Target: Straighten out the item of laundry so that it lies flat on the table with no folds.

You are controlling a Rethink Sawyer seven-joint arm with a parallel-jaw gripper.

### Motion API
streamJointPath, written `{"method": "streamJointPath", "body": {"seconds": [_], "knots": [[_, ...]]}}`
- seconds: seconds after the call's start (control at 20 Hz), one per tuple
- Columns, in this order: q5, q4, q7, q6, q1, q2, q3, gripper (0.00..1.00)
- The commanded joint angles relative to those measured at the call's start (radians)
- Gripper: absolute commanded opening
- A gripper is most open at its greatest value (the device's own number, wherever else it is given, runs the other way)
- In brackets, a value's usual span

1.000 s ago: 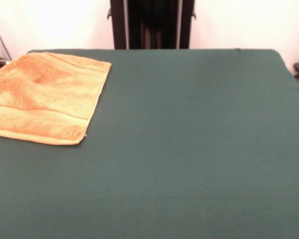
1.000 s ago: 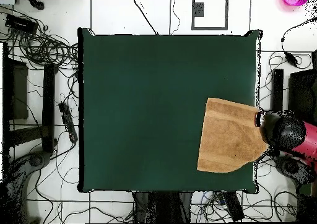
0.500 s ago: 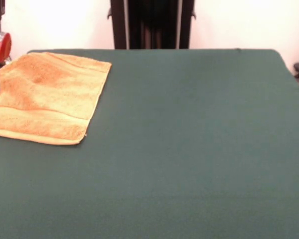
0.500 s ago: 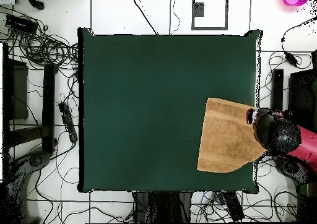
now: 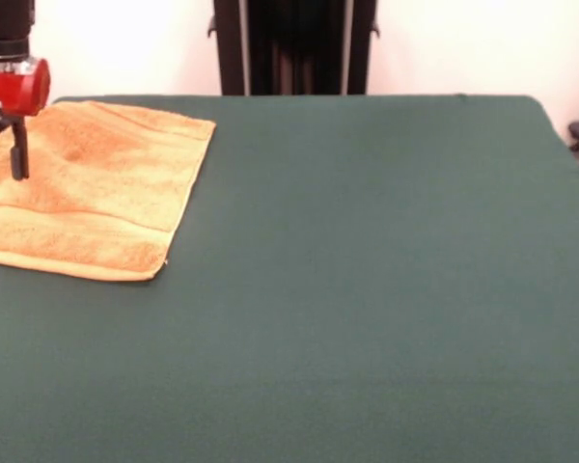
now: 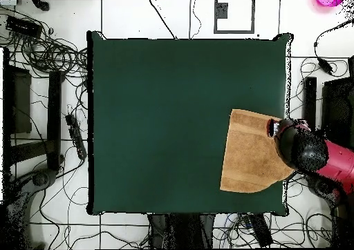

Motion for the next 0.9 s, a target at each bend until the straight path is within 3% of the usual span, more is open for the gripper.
{"method": "streamJointPath", "body": {"seconds": [0.05,0.35,0.4,0.9], "knots": [[-0.006,0.085,0.044,0.103,0.095,0.028,0.072,1.00],[-0.036,-0.011,0.073,0.247,0.215,0.057,-0.055,1.00],[-0.031,-0.024,0.077,0.260,0.235,0.064,-0.077,0.00],[-0.008,0.014,0.082,0.238,0.240,0.062,-0.061,0.00]]}}
